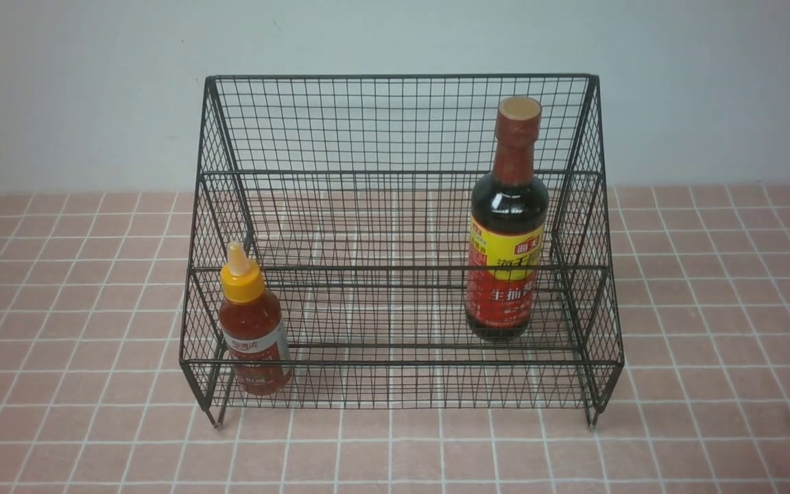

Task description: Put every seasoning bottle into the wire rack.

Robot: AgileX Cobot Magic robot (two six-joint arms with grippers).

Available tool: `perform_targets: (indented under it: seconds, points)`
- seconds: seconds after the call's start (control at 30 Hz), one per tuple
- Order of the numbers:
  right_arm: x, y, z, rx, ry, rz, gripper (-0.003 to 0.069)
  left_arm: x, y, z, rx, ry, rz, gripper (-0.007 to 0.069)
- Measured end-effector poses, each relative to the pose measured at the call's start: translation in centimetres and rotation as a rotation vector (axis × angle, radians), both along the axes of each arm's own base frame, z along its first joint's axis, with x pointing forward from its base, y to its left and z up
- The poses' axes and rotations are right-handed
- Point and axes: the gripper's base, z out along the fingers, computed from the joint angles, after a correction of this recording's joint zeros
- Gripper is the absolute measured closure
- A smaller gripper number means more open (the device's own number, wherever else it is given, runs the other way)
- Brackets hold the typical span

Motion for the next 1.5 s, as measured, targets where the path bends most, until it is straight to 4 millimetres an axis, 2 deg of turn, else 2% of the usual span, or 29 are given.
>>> perform_targets:
  seconds: [0.2,0.57,0.7,0.93,0.97,1.07,1.13,1.23,1.27,1.3,1.5]
  points:
    - [0.0,0.0,0.0,0.000,0.000,0.000,0.0669,-1.2,0.4,0.3,-0.017,-0.050,0.000,0.0631]
    - [0.0,0.0,0.0,0.000,0.000,0.000,0.0669,-1.3,0.5,0.3,-0.017,-0.054,0.001,0.0631]
    - [0.0,0.0,0.0,0.000,0.000,0.000,0.0669,-1.6,0.6,-0.2,0.054,-0.091,0.009,0.0631]
    - [0.0,0.0,0.0,0.000,0.000,0.000,0.0669,-2.3,1.1,-5.1,0.218,-0.109,0.100,0.0631]
    - [0.0,0.0,0.0,0.000,0.000,0.000,0.0669,-2.3,1.2,-6.8,0.246,-0.095,0.126,0.0631]
    - [0.0,0.0,0.0,0.000,-0.001,0.000,0.0669,-1.9,1.3,-10.0,0.260,-0.030,0.179,0.0631]
    - [0.0,0.0,0.0,0.000,-0.001,0.000,0.0669,-1.6,1.4,-11.2,0.268,0.006,0.195,0.0631]
    - [0.0,0.0,0.0,0.000,-0.001,0.000,0.0669,-1.0,1.5,-14.2,0.295,0.101,0.225,0.0631]
    - [0.0,0.0,0.0,0.000,-0.001,0.000,0.0669,-0.9,1.6,-14.5,0.300,0.110,0.226,0.0631]
    - [0.0,0.0,0.0,0.000,-0.001,0.000,0.0669,-0.8,1.6,-15.8,0.315,0.150,0.225,0.0631]
    - [0.0,0.0,0.0,0.000,-0.001,0.000,0.0669,-0.6,1.6,-18.0,0.320,0.220,0.213,0.0631]
